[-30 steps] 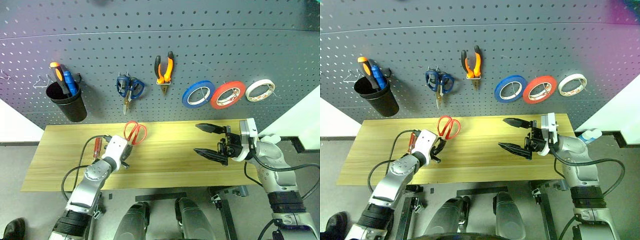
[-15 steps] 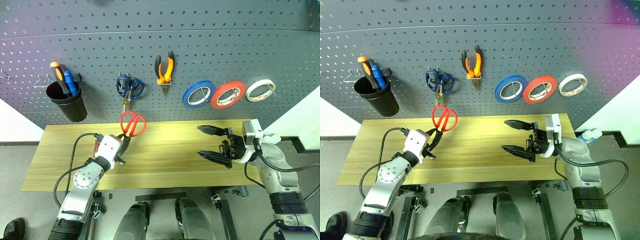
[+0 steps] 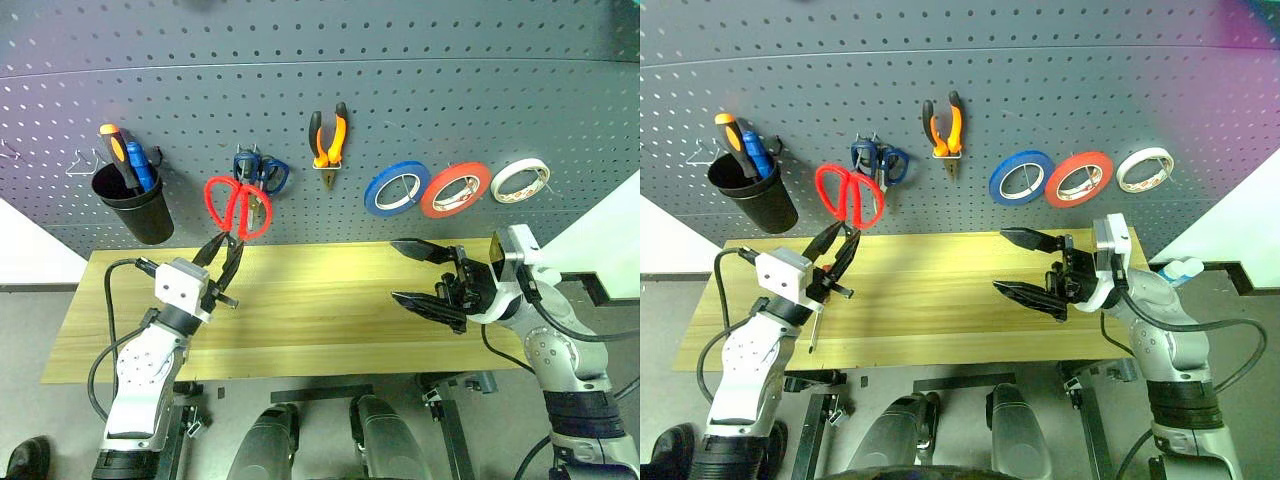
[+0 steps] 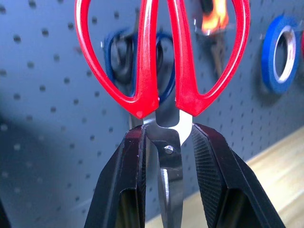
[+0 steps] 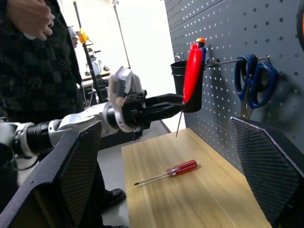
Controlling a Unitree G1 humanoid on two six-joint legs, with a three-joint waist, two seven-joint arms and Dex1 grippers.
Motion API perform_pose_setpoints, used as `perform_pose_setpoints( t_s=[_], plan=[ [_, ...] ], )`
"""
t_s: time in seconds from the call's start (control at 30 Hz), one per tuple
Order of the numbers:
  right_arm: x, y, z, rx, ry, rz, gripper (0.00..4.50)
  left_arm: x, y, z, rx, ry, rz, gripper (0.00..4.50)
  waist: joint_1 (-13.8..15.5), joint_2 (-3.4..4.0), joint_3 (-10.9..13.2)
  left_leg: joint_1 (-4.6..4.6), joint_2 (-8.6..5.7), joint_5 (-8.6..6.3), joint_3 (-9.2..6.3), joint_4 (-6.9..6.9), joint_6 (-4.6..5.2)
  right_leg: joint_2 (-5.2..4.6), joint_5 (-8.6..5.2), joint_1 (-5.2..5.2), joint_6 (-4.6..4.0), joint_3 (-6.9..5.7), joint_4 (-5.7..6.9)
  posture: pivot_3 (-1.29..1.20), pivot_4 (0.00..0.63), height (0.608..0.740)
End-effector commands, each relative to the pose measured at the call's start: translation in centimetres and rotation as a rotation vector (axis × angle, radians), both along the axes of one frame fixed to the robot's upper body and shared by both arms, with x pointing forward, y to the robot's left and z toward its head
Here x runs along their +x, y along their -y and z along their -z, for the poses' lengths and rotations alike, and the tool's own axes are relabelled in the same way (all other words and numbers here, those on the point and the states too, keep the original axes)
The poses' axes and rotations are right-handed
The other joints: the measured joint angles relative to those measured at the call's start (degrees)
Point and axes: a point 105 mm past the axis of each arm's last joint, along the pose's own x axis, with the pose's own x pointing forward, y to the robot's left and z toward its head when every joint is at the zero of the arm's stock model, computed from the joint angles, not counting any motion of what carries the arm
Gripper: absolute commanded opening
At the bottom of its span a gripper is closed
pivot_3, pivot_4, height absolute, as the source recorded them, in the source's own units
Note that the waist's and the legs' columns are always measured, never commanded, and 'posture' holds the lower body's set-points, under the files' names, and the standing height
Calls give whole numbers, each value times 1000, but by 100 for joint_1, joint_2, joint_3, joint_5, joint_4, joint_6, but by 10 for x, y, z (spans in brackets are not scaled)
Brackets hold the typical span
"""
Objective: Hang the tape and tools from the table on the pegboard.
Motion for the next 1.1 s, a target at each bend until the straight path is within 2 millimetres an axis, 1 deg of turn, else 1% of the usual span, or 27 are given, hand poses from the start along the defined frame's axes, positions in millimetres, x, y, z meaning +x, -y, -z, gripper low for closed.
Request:
perform_pose_setpoints(
  t_s=[0.03,0.2,0.3,0.4,0.5,0.53,0.63,0.77,0.97,1.1],
  plan=[
    [1,-1,-18,7,64,7,4500,-4,-2,-25,-12,98,-10,1054,-4,0,-1,0,0,0,0,0,0,1,0,0,0,0,1,-127,191,740],
    [8,-1,-14,7,65,17,4500,-5,0,-24,-15,65,36,1054,-2,-1,-3,0,0,0,0,0,0,2,0,0,0,-1,1,-128,185,740],
    [5,-3,-11,16,66,10,4500,-3,4,-26,-32,43,66,1054,2,-1,-3,0,0,0,1,1,0,2,0,0,0,-2,1,-131,184,740],
    [1,-4,-8,22,69,8,4500,-1,11,-27,-35,24,86,1054,0,-1,-3,0,0,0,1,2,0,2,0,0,0,-2,1,-140,186,740],
    [-3,-5,-7,39,74,6,4500,4,23,-29,-40,12,128,1054,-4,-1,-3,0,0,0,1,3,0,2,0,0,0,-2,2,-151,186,740],
    [-4,-6,-9,55,69,5,4500,7,27,-29,-46,2,143,1054,-5,-1,-3,0,0,0,2,4,0,3,0,0,1,-2,4,-154,186,740],
    [-5,-8,-10,66,71,9,4500,12,31,-31,-45,-4,149,1054,-32,-1,-4,1,0,1,2,7,0,4,1,0,1,-2,8,-163,186,740],
    [-4,-8,-8,70,72,11,4500,11,31,-33,-35,0,139,1054,-105,0,-5,2,0,1,3,6,0,5,1,0,1,-1,9,-169,187,740],
    [-1,-3,0,58,68,23,4500,7,22,-39,-12,38,97,1054,-148,0,-5,2,0,1,3,8,0,6,1,0,1,-1,11,-161,188,740],
    [2,-2,4,48,72,30,4500,6,19,-36,13,47,45,1054,-141,-1,-5,2,0,1,4,8,0,5,1,0,1,-1,11,-153,188,740]
  ],
)
